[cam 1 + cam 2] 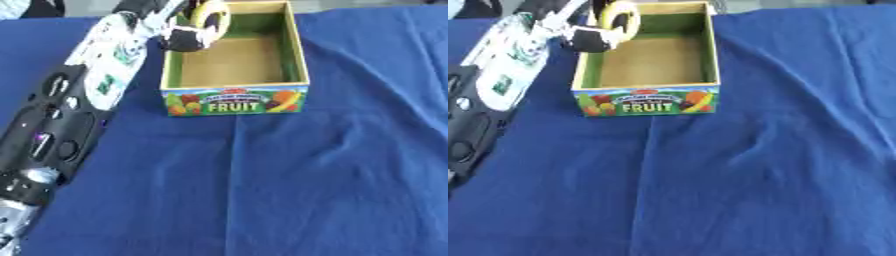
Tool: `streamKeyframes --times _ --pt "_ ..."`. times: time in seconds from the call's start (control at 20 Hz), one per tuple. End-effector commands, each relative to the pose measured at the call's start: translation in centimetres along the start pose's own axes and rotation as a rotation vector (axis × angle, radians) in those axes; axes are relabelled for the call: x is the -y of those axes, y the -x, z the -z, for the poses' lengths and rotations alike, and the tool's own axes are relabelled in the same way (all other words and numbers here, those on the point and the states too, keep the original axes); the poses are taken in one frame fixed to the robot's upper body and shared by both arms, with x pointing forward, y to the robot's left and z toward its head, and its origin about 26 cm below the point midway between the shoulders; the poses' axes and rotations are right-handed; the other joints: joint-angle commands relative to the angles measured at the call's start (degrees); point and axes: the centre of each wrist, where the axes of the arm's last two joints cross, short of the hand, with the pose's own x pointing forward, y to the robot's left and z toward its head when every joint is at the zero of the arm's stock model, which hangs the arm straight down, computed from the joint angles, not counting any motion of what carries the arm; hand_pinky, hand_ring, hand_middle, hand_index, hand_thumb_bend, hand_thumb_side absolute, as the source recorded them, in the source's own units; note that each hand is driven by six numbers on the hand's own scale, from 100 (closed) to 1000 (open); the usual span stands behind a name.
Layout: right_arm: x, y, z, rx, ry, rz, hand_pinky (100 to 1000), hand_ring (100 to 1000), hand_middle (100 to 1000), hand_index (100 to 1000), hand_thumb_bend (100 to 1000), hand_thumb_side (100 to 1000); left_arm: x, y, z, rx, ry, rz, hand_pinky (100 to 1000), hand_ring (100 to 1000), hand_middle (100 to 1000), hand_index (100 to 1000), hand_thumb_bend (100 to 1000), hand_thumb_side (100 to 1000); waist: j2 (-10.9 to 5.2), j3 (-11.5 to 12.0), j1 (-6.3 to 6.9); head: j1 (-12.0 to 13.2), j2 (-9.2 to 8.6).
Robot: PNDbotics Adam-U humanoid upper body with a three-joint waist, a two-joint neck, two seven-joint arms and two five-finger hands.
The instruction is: Pick up objects on the table and place them in the box.
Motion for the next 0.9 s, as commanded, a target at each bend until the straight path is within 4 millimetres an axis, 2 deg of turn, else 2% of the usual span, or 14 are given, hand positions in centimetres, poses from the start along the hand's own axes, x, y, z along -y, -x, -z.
streamKeyframes --times 0.05,0.2,0.3,0.4,0.5,0.6,0.65,0.7,0.75,0.85,0.9 --pt "0.1 -0.7 0.6 0.033 -0.015 0.007 672 536 514 791 100 1000 -0.3 0.7 0.7 -0.012 0.003 0.096 345 560 527 544 100 279 -0.96 -0.3 -0.09 0.4 -0.77" --pt "-0.1 -0.7 0.6 0.03 -0.018 0.014 672 536 513 791 100 1000 0.6 1.0 1.0 -0.027 0.034 0.185 401 598 578 606 100 274 -0.75 -0.6 0.01 0.7 -0.78" --pt "-0.1 -0.7 0.6 0.029 -0.018 0.017 672 536 513 791 100 1000 0.8 1.1 1.1 -0.034 0.061 0.231 468 652 622 644 100 269 -0.66 -0.8 0.07 0.7 -0.8" --pt "-0.1 -0.7 0.6 0.027 -0.02 0.017 672 536 513 791 100 1000 0.8 1.3 1.2 -0.04 0.093 0.267 573 730 691 703 100 267 -0.62 -0.9 0.09 0.8 -0.75" --pt "-0.1 -0.7 0.6 0.027 -0.02 0.018 672 536 512 791 100 1000 0.8 1.4 1.4 -0.043 0.143 0.306 666 794 759 775 100 319 -0.62 -1.1 0.14 1.0 -0.68" --pt "-0.2 -0.7 0.6 0.024 -0.021 0.019 672 536 512 791 100 1000 0.7 1.5 1.4 -0.039 0.184 0.349 719 840 819 850 100 433 -0.65 -1.1 0.18 1.1 -0.64" --pt "-0.2 -0.7 0.6 0.023 -0.021 0.019 672 536 512 791 100 1000 0.6 1.5 1.4 -0.039 0.202 0.371 733 856 843 881 173 495 -0.68 -1.1 0.17 1.1 -0.58" --pt "-0.2 -0.7 0.6 0.022 -0.022 0.02 672 536 512 791 100 1000 0.5 1.5 1.5 -0.04 0.215 0.387 733 856 843 881 173 495 -0.71 -1.1 0.16 1.1 -0.55" --pt "-0.2 -0.7 0.6 0.021 -0.022 0.02 672 536 512 792 100 1000 0.4 1.5 1.5 -0.043 0.221 0.403 756 884 878 974 342 643 -0.76 -1.1 0.13 1.2 -0.5" --pt "-0.2 -0.7 0.6 0.018 -0.022 0.021 673 536 512 792 100 1000 0.0 1.4 1.5 -0.047 0.209 0.423 754 888 882 1000 395 701 -0.88 -1.0 0.09 1.1 -0.4" --pt "-0.2 -0.7 0.5 0.017 -0.021 0.021 673 536 512 792 100 1000 -0.2 1.3 1.4 -0.048 0.197 0.426 754 888 882 1000 395 701 -0.94 -0.9 0.08 1.1 -0.35"
